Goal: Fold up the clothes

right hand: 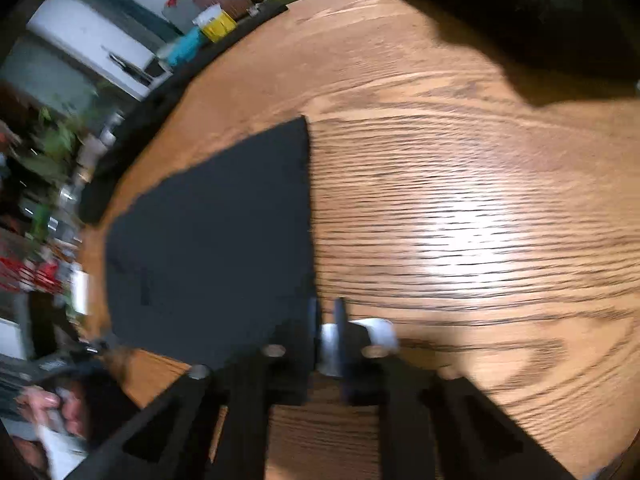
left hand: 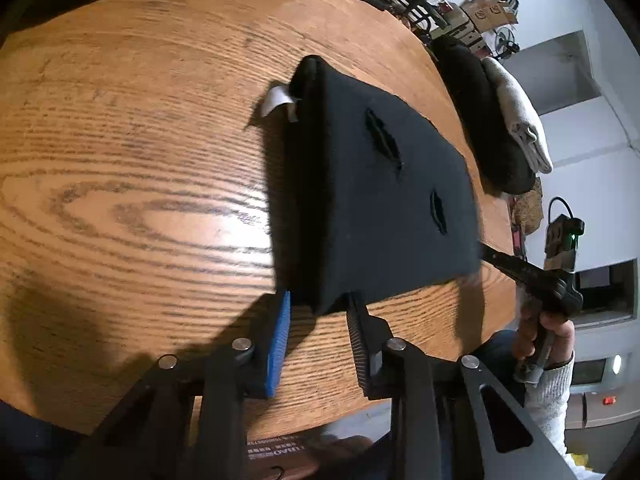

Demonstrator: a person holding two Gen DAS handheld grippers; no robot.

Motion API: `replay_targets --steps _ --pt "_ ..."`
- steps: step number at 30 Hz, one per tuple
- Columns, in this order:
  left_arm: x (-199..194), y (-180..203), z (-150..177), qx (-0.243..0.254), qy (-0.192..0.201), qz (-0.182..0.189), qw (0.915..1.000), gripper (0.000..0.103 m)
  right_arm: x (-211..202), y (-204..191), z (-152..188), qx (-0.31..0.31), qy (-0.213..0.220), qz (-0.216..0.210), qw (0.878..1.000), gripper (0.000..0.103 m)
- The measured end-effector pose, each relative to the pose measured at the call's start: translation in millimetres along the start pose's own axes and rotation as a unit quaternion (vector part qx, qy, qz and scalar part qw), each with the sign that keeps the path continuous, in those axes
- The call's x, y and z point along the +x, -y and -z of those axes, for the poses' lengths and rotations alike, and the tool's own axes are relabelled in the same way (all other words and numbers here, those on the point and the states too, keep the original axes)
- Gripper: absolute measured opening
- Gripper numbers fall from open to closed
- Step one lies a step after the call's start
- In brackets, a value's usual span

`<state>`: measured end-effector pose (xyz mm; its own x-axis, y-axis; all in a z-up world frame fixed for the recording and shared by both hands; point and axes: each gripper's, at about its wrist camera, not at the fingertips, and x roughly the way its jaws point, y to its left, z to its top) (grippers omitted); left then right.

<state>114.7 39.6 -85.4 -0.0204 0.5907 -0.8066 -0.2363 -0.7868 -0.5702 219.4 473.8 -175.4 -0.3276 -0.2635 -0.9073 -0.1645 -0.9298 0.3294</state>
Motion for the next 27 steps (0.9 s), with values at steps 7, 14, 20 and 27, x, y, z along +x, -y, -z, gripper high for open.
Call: replay_targets --steps 7,14,20,27 --pt "-30 3 3 -0.004 0.067 0.051 0.9965 0.043 -43 1 21 0.028 0.07 -0.085 0.994 0.042" --pt "9 37 -19 0.011 0.04 0.049 0.9979 0.064 -6 -89 28 -0.066 0.014 -0.127 0.99 0.001" --pt "21 27 -12 0.005 0.018 0.067 0.9976 0.063 28 -81 43 -0.072 -0.042 -0.116 0.99 0.0" --pt "-4 31 -10 -0.005 0.024 0.094 0.9952 0.064 12 -88 53 -0.111 -0.07 -0.099 0.986 0.007"
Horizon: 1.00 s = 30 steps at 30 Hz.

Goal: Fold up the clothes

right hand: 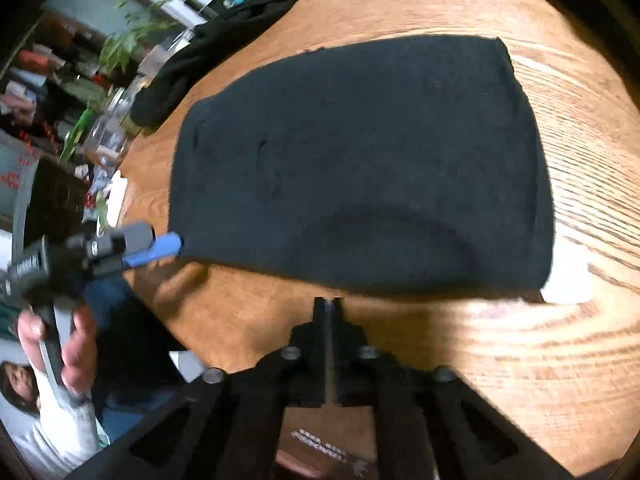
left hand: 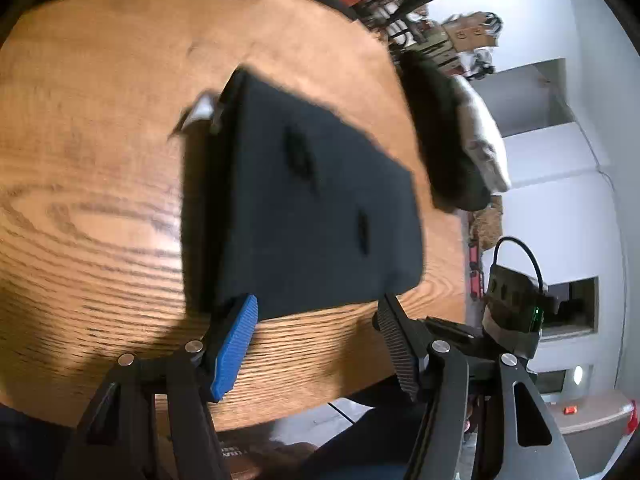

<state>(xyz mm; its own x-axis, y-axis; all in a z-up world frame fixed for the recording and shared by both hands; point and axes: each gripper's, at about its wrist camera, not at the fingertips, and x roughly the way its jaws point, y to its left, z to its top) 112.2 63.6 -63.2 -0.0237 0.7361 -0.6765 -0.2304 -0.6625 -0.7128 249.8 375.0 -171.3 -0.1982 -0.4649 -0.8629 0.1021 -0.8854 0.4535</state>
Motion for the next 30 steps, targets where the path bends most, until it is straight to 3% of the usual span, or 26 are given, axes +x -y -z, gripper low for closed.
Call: replay_targets --steps 1,3,5,7,10,12,17,19,22,23,24,27,28,30 --pt "-5 9 -3 0.008 0.014 0.009 0.9998 0.064 -7 -1 1 -0.006 0.007 -0.011 1.0 0.008" --pt "-15 20 -12 0.017 0.045 0.03 0.9984 0.069 -28 -5 -6 -0.012 0.038 -0.025 0.999 0.022" --pt "-9 25 -19 0.01 0.067 0.028 0.9973 0.071 -34 -1 -16 -0.006 0.063 -0.019 0.998 0.03" --pt "1 29 -24 0.003 0.08 0.013 0.9967 0.071 -32 3 -30 0.007 0.085 -0.005 0.996 0.028" --pt "27 17 -16 -0.004 0.048 -0.048 0.9977 0.071 -18 20 -33 0.038 0.078 0.017 0.996 0.019" --pt "39 10 -11 -0.006 0.027 -0.081 0.9964 0.071 -15 28 -26 0.042 0.076 0.028 0.996 0.003" --pt "26 22 -13 0.026 0.007 -0.08 0.9964 0.071 -20 33 -22 0.048 0.059 0.028 0.997 0.003" --pt "9 27 -26 0.035 0.016 -0.077 0.9963 0.071 -28 29 -21 0.047 0.052 0.029 0.997 0.011" --pt "-10 24 -51 0.047 0.058 -0.142 0.9871 0.073 -55 37 -35 0.042 0.094 0.04 0.994 0.02" --pt "-12 23 -62 0.047 0.067 -0.174 0.9813 0.074 -63 45 -43 0.05 0.108 0.047 0.992 0.031" --pt "-11 22 -72 0.05 0.072 -0.205 0.9748 0.074 -66 54 -55 0.059 0.115 0.058 0.99 0.034" --pt "5 13 -91 0.063 0.048 -0.291 0.9535 0.074 -64 74 -84 0.073 0.115 0.102 0.985 0.037" --pt "9 8 -94 0.061 0.038 -0.298 0.952 0.074 -61 79 -92 0.073 0.109 0.116 0.985 0.038" --pt "12 0 -97 0.048 0.027 -0.262 0.9635 0.074 -57 90 -100 0.08 0.104 0.129 0.983 0.043"
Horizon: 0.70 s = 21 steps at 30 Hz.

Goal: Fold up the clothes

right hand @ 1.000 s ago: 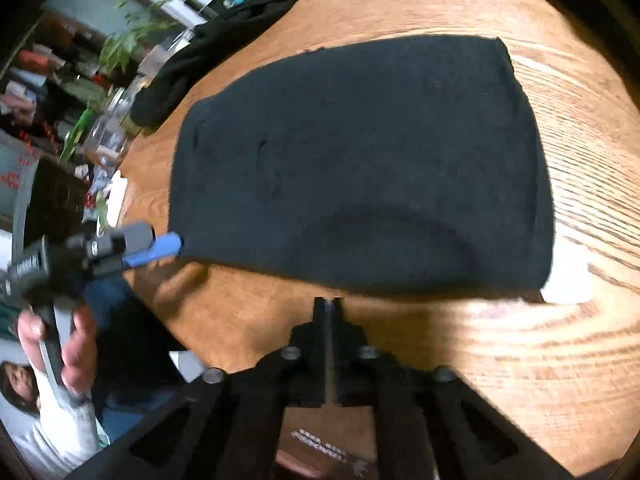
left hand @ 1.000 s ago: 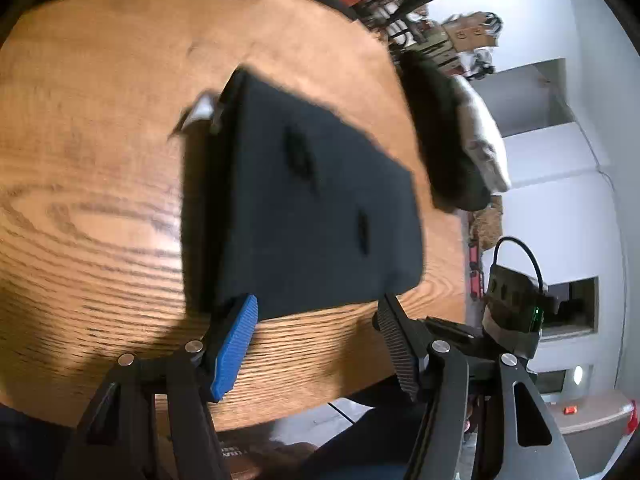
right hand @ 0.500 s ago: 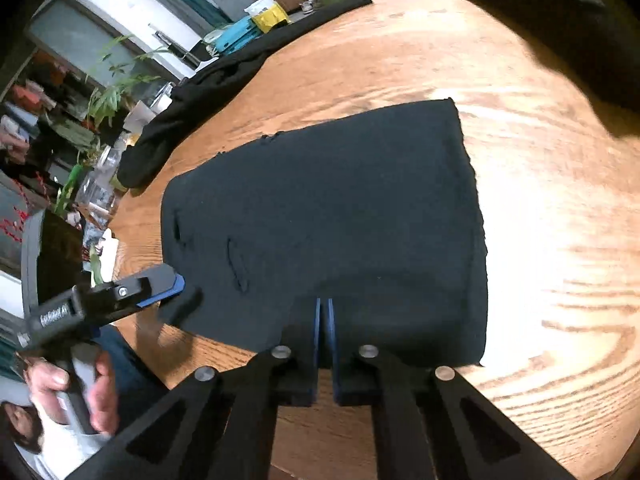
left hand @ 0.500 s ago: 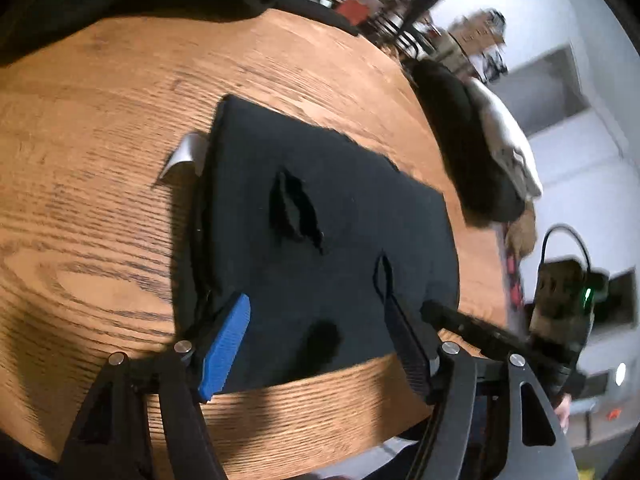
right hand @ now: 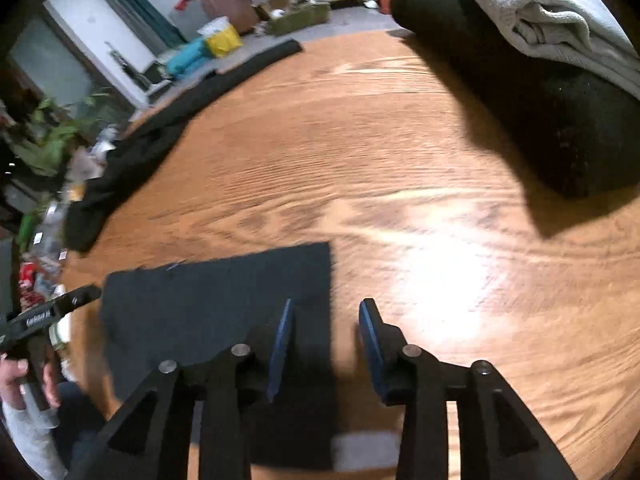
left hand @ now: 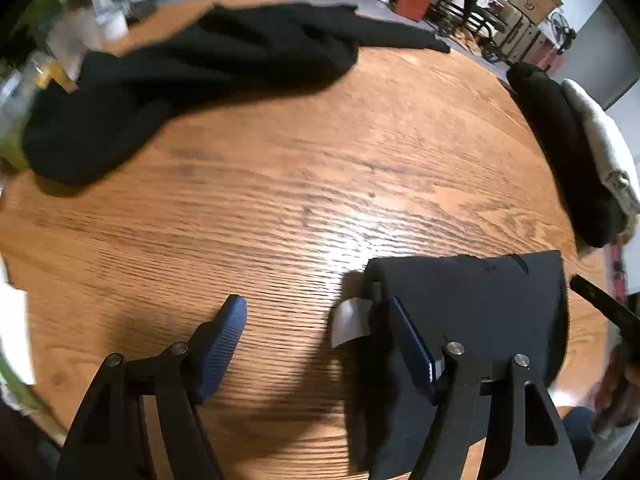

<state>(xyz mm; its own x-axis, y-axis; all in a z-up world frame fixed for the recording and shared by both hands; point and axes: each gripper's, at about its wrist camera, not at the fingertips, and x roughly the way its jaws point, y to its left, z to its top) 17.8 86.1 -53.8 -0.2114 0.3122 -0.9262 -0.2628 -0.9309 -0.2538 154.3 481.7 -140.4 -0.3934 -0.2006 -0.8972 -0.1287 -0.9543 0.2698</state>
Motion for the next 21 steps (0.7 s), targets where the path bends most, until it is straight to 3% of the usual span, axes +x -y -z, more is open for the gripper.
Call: replay_targets --steps 5,8,12,13,14,16,21 --pt "17 -23 -4 -0.041 -0.042 0.129 0.9899 0.074 15 15 -6 0.038 -0.006 -0.057 0.998 0.052" --pt "20 -27 -6 -0.049 -0.045 0.159 0.985 0.074 21 22 -8 0.049 -0.006 -0.057 0.997 0.053" --pt "33 -2 -10 -0.013 -0.073 0.207 0.9756 0.073 34 27 -5 0.074 -0.023 -0.08 0.994 0.057" --pt "35 4 -10 -0.004 -0.074 0.205 0.9759 0.069 37 26 -6 0.076 -0.024 -0.083 0.993 0.057" --pt "35 9 -9 0.007 -0.07 0.19 0.9792 0.05 38 23 -7 0.074 -0.022 -0.083 0.994 0.059" --pt "40 11 -14 0.007 -0.07 0.184 0.9803 0.035 38 18 -8 0.068 -0.018 -0.083 0.994 0.06" --pt "42 -1 -28 -0.016 -0.032 0.182 0.9827 0.03 37 12 -12 0.05 -0.005 -0.071 0.996 0.06"
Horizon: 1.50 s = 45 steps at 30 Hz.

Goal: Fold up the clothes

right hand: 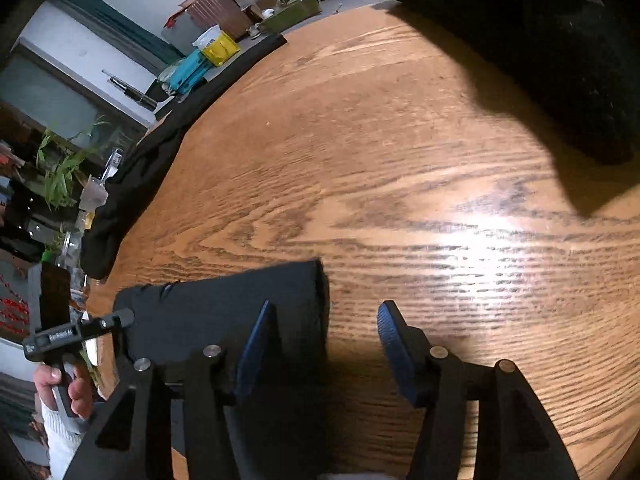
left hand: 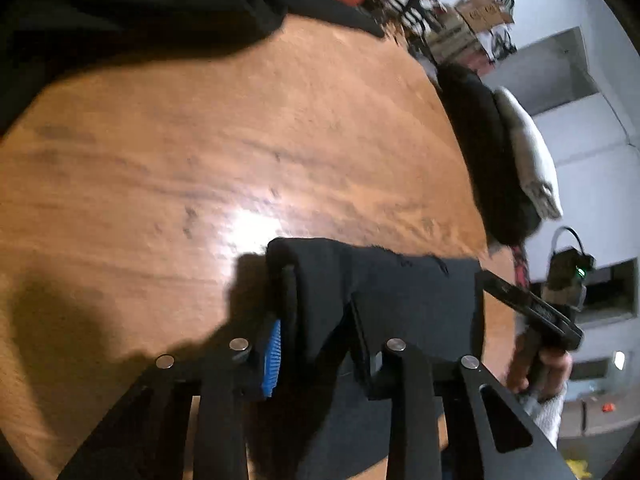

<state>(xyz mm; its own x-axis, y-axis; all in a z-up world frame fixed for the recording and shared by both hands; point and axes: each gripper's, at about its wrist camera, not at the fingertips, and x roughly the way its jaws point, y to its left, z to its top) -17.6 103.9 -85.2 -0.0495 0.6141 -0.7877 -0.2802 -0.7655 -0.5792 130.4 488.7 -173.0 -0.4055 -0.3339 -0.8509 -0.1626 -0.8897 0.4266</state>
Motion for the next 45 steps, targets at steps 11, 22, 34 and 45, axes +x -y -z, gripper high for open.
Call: replay_targets --steps 11,22,34,45 --pt "-22 -8 48 -0.013 -0.003 -0.001 0.9999 0.078 -18 -1 38 0.007 -0.028 -0.045 0.999 0.072" --pt "-4 25 45 0.058 0.006 -0.036 0.9977 0.078 10 -20 39 -0.009 -0.052 -0.068 0.996 0.017" --pt "-37 4 33 -0.035 0.026 -0.097 0.9944 0.078 -68 -32 143 -0.067 -0.032 -0.027 0.997 0.06" --pt "-38 -2 76 -0.046 0.019 -0.078 0.9958 0.075 -7 -44 64 -0.084 -0.083 -0.048 0.992 0.051"
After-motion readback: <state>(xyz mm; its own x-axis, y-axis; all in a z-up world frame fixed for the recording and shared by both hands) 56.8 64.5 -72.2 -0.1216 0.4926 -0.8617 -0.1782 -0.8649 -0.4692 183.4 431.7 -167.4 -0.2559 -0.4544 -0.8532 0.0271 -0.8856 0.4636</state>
